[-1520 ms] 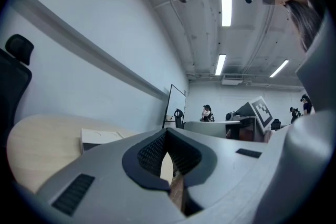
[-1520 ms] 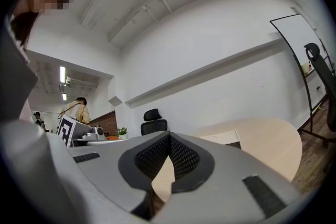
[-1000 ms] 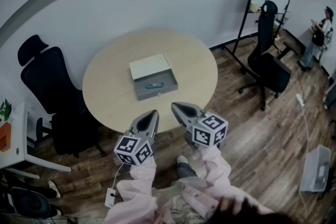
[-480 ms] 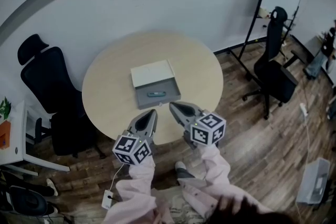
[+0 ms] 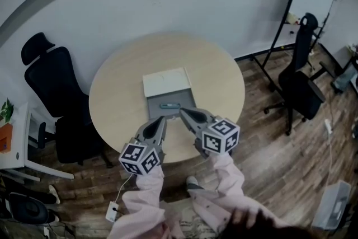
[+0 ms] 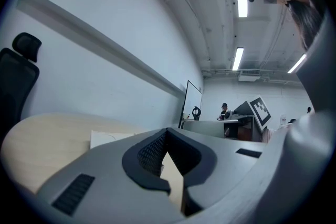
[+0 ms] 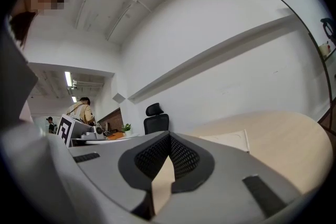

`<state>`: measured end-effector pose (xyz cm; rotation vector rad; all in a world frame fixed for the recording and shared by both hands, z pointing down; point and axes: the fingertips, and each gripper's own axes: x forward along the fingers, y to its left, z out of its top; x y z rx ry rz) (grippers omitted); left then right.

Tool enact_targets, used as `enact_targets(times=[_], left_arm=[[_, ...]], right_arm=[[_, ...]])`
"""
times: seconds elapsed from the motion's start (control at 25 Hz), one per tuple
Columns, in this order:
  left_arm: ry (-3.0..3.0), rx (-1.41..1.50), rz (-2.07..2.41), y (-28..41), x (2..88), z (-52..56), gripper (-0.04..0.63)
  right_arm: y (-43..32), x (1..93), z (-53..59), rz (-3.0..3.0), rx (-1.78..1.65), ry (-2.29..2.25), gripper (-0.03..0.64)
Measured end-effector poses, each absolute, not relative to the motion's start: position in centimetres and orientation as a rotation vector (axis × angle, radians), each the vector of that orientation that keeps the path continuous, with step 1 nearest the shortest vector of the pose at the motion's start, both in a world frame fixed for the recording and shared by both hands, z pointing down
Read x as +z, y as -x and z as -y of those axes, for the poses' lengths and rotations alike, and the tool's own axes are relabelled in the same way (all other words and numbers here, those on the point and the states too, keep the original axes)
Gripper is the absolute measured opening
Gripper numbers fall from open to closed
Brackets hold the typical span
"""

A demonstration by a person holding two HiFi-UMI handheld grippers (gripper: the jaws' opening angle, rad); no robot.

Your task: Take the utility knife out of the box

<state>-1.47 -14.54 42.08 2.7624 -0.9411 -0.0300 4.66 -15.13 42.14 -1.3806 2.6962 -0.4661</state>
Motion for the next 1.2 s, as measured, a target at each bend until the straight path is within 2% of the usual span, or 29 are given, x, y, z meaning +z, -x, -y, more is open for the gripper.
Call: enact_targets(times=[1.2], left_arm=[[-2.618, 0.011, 1.131, 1.5, 44.1, 21.7, 0.009]], right_arm=[[-4.0, 43.6, 23.5, -2.847, -0.581, 1.182, -0.015]])
